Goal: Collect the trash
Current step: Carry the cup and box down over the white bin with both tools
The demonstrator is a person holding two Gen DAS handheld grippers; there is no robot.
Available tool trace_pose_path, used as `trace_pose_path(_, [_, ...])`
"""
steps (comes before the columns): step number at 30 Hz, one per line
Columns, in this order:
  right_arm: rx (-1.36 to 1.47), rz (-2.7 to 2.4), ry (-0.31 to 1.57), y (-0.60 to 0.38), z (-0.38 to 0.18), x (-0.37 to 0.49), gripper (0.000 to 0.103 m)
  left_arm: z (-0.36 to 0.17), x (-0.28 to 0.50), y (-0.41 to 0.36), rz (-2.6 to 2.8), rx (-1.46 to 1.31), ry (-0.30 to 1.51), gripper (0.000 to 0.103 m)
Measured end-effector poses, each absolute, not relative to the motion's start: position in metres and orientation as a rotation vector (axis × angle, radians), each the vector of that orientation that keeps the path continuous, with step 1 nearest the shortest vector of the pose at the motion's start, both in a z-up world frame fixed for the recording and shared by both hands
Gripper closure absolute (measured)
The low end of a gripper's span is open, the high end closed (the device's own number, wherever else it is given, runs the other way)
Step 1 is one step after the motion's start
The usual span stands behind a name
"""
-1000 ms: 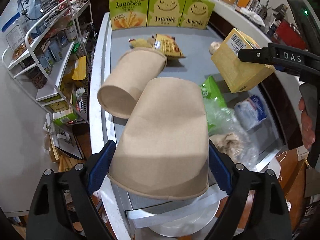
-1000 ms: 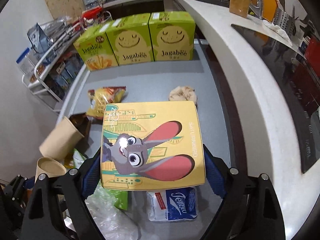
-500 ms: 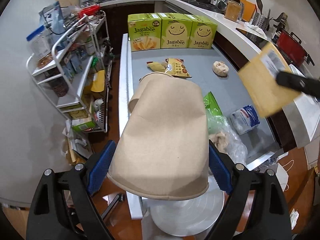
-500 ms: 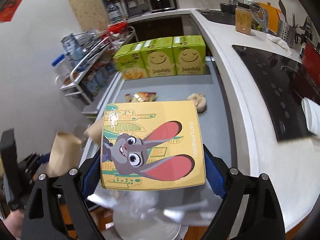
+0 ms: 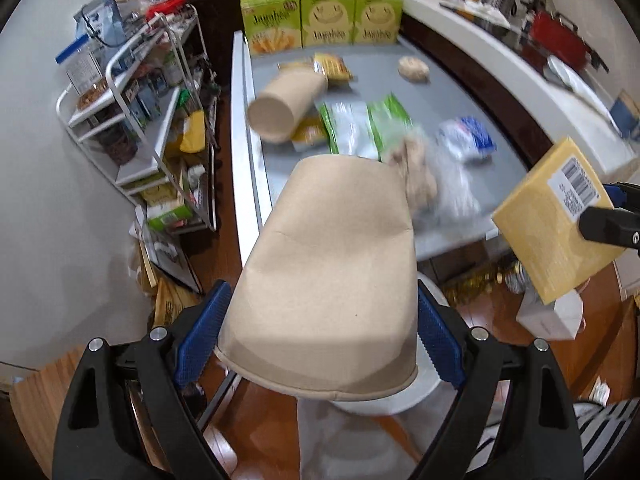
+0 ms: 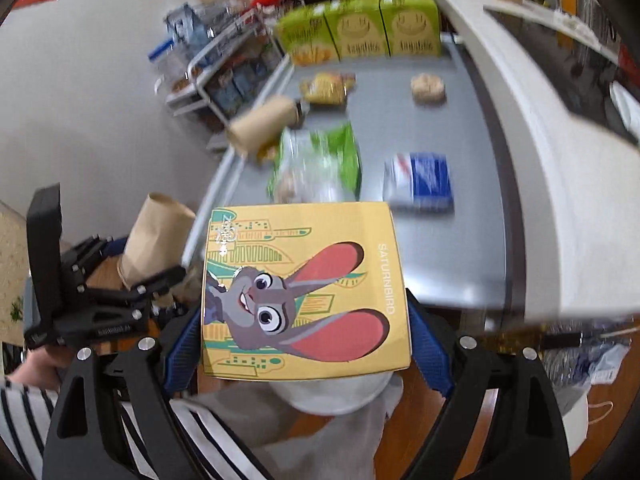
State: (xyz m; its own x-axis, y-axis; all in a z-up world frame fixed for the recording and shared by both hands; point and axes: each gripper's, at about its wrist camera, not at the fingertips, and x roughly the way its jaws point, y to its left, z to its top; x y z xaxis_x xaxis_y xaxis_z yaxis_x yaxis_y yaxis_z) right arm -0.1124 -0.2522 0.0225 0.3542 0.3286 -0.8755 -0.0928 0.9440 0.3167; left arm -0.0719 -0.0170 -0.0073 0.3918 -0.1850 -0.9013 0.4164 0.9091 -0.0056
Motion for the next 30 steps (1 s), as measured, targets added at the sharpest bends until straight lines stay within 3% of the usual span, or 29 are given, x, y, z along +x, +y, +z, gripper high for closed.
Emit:
trace_pose_path(15, [0.177, 0.201, 1.424, -0.243, -0.082, -0.145, 0.017, -0.119, -0.104, -0.032, -0.476, 0.335, 1.387, 0.014])
trace_pose_path(30, [0.209, 0.125, 1.521, -0.216, -0.154, -0.114, 0.017, -0.172, -0.087, -0.056, -0.491, 0.433, 1.426, 0.014])
